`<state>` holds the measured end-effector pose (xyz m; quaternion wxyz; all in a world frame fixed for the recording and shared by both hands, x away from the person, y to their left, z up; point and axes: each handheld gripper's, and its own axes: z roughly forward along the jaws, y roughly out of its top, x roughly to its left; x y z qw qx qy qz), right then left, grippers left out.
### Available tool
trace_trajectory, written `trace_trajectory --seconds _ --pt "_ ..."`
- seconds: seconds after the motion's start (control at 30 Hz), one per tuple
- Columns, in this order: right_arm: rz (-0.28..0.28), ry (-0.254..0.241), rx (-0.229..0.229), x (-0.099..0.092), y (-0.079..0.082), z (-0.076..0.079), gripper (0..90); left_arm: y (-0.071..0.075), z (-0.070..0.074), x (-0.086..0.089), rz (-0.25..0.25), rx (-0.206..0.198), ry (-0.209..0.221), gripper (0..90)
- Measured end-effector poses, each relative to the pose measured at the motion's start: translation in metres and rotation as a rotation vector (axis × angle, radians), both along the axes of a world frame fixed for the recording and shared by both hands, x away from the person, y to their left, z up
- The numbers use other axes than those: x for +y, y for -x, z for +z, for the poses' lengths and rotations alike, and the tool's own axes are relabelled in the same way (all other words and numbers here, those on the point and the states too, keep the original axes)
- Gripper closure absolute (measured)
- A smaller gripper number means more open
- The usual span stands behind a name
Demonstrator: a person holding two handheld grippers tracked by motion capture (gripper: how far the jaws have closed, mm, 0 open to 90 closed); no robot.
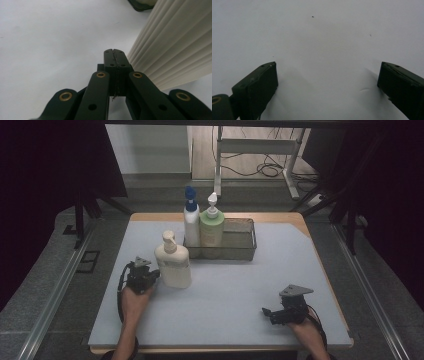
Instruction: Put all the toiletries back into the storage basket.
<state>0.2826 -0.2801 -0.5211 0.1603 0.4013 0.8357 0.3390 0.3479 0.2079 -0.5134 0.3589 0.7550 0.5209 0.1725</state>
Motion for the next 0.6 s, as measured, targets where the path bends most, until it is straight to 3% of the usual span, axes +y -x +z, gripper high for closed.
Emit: trace_trajectory --seconds 0.1,0.3,0.6 --pt "0.001 0.001 -0.003 0.000 0.000 0.000 2.9 -0.001 0.001 -0.006 0.004 -0.003 -0.021 89.3" --pt "0.000 0.001 -0.004 0.000 0.000 0.000 2.8 -0.005 0.000 -0.010 0.010 -0.005 -0.012 89.3" --pt "-0.002 -0.001 -0.006 0.000 0.001 -0.001 2.8 -0.013 -0.001 -0.025 -0.022 -0.016 -0.012 89.3"
